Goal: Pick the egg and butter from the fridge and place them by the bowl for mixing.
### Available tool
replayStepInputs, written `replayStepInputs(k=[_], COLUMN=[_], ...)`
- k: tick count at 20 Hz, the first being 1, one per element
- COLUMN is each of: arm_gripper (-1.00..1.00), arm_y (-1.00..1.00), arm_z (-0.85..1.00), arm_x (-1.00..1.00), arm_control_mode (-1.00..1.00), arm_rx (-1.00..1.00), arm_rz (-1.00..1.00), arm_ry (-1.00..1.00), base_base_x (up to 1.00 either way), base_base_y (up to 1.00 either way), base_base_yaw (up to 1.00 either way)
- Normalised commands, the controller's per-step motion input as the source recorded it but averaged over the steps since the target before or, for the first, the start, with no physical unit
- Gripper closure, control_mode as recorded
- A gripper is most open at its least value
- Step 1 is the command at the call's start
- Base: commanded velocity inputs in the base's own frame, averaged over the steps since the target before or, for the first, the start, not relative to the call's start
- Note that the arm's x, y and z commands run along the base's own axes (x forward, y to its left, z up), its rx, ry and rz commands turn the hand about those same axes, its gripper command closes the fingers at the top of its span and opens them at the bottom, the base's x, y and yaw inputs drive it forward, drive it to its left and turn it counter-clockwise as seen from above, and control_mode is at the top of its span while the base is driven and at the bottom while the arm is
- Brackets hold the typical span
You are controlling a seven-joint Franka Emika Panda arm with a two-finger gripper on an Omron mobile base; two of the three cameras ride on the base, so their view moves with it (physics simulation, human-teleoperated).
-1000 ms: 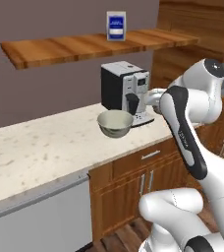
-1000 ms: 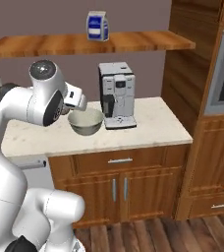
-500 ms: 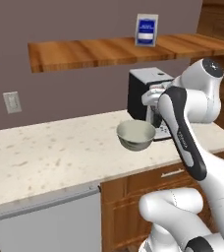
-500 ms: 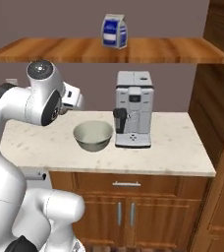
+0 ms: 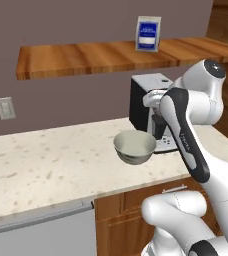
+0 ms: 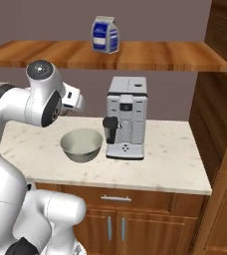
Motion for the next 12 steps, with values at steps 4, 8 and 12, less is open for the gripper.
replayStepInputs(k=[4,8,12], arm_gripper=[1.0,1.0,1.0], arm_y=[0.0,0.0,0.0], arm_z=[0.0,0.0,0.0], arm_x=[0.0,0.0,0.0], arm_control_mode=[1.0,1.0,1.0], arm_rx=[0.0,0.0,0.0], arm_rz=[0.0,0.0,0.0], arm_ry=[0.0,0.0,0.0], base_base_x=[0.18,0.52,0.43], base_base_y=[-0.27,-0.34,-0.35], base_base_yaw=[0.1,0.18,0.25])
